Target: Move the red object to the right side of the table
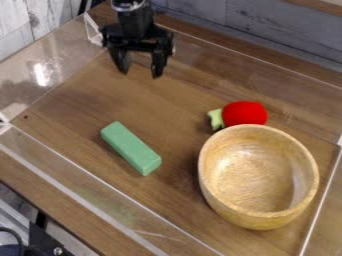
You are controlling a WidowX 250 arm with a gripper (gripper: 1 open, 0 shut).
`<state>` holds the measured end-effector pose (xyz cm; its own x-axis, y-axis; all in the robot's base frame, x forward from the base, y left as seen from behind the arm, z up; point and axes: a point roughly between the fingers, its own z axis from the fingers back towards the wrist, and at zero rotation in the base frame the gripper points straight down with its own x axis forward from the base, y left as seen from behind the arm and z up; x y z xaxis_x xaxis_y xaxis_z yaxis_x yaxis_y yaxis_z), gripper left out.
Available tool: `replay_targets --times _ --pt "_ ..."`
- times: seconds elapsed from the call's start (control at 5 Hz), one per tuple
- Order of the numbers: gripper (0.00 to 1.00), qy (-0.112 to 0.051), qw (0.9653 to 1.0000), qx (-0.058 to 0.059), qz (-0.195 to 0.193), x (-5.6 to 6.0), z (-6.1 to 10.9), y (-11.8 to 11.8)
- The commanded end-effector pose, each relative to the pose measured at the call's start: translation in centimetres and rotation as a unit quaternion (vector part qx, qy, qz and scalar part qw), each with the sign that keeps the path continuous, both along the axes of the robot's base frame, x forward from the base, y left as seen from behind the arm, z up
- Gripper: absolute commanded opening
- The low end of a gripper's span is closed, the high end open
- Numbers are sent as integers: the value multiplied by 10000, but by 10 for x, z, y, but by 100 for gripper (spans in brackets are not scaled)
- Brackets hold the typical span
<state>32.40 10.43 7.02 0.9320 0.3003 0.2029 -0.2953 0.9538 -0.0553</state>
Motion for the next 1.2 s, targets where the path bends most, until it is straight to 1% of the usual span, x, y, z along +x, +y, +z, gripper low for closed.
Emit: replay_targets --times 0.0,0.2,0.4,0.6,0.8,1.0 --pt "100 -357 9990 166 201 -10 37 6" --pt "100 -402 9990 136 111 -6 57 5" --pt "100 -421 9991 98 33 4 62 7" --pt "100 -368 9990 -43 240 6 54 7" --pt "100 -245 9988 -75 428 8 45 12" --pt "100 -175 9979 -54 615 12 38 19"
